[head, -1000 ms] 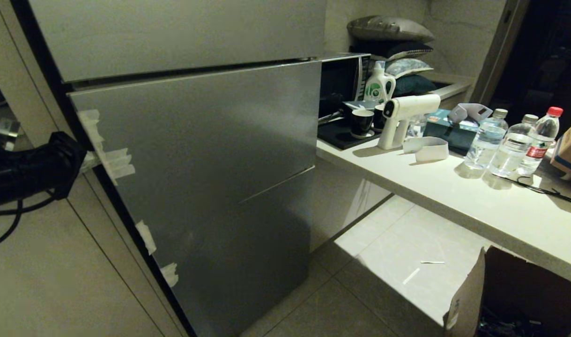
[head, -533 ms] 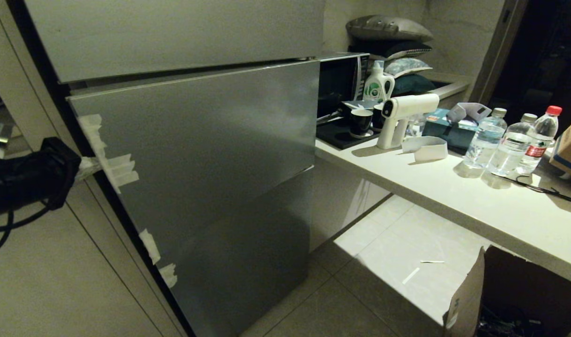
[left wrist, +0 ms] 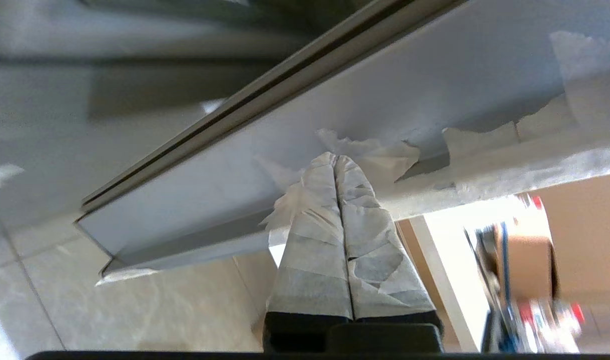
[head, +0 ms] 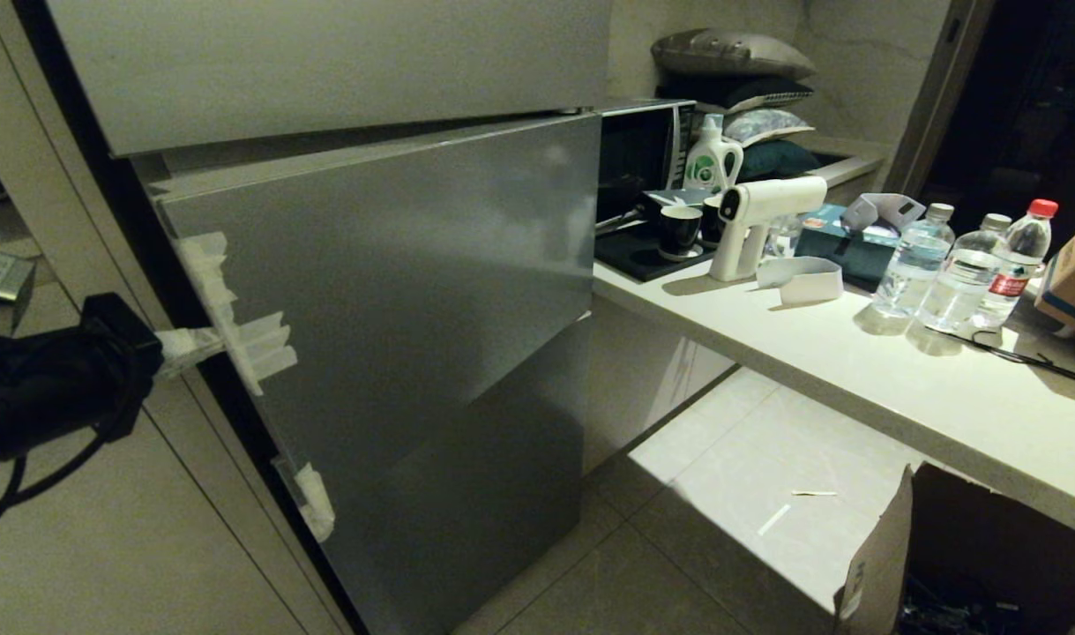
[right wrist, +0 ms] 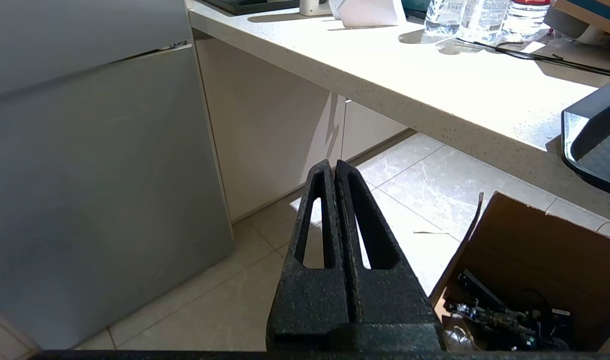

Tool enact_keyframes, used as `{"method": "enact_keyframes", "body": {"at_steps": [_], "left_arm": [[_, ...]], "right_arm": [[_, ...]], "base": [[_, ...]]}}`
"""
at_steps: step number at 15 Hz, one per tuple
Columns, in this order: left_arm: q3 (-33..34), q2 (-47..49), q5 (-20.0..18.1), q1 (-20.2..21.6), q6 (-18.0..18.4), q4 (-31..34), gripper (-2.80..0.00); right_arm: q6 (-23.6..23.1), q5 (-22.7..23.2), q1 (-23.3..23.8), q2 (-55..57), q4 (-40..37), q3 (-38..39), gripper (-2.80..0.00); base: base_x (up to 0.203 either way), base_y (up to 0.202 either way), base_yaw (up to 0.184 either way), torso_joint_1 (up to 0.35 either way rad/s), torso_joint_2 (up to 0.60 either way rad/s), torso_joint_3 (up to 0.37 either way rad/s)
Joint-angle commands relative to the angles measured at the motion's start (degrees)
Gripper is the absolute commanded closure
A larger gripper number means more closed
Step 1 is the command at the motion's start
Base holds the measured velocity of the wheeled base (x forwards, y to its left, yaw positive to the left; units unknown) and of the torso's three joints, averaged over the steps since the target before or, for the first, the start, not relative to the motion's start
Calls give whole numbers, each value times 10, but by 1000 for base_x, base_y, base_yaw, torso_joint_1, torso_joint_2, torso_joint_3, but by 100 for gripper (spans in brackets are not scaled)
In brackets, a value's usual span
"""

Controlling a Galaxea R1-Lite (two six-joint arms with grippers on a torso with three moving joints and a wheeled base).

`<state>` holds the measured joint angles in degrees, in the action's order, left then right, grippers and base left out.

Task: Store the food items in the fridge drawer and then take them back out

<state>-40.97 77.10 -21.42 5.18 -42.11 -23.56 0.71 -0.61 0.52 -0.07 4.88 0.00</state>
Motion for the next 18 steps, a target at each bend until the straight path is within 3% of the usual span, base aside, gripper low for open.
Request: {"method": "enact_keyframes", "body": {"at_steps": [1, 9, 13, 15, 18], "left_arm": [[22, -34, 3, -40, -1, -2, 0], [73, -124, 5, -204, -1, -1, 0], [101, -188, 7, -224, 8, 5, 0], [111, -234, 19, -225, 51, 16, 0], [111, -349, 31, -224, 185, 121, 0]], "right_arm": [[0, 0, 0, 0, 0, 18, 0], [0, 0, 0, 0, 0, 18, 0], [0, 0, 0, 0, 0, 18, 0], [0, 0, 0, 0, 0, 18, 0], [0, 0, 0, 0, 0, 18, 0]], "base": [[0, 0, 0, 0, 0, 0], [0, 0, 0, 0, 0, 0], [0, 0, 0, 0, 0, 0], [0, 0, 0, 0, 0, 0], [0, 0, 0, 0, 0, 0]]}}
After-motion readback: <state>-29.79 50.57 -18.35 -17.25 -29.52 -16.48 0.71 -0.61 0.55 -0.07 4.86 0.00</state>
